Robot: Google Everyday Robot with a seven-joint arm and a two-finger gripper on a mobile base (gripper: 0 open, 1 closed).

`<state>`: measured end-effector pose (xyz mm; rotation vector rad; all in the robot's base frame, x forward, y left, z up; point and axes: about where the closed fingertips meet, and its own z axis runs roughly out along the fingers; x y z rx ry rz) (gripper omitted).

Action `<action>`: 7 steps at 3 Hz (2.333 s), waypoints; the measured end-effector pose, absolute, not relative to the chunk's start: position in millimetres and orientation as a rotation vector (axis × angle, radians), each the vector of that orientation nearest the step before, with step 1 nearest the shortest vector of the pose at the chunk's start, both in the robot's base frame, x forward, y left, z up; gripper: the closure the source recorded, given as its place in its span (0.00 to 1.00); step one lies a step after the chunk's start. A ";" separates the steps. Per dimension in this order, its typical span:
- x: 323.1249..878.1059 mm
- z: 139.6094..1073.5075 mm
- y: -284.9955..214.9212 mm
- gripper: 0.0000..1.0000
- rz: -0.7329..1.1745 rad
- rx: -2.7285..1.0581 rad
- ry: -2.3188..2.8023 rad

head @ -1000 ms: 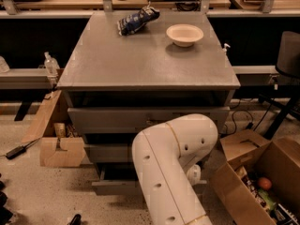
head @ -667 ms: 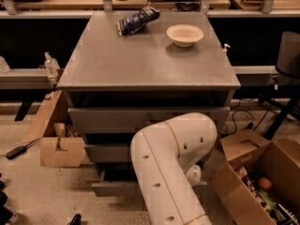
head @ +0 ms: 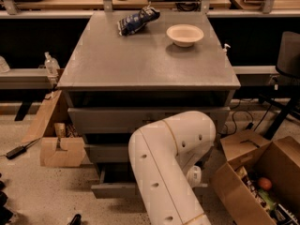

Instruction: Open bottom drawer

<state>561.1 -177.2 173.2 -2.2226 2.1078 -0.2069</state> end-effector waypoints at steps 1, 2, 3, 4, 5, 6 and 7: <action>555.1 170.1 -178.2 1.00 -0.195 -2.226 2.117; 555.1 170.1 -178.2 1.00 -0.195 -2.226 2.117; 543.7 170.3 -180.1 1.00 -0.185 -2.227 2.139; 543.7 170.3 -180.1 1.00 -0.185 -2.227 2.139; 543.7 170.3 -180.1 1.00 -0.185 -2.227 2.139; 543.7 170.3 -180.1 1.00 -0.185 -2.227 2.139; 543.5 170.3 -180.1 1.00 -0.184 -2.227 2.139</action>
Offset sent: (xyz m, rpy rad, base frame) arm -0.1484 -0.0291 -0.0250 -0.0276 0.1908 -0.1382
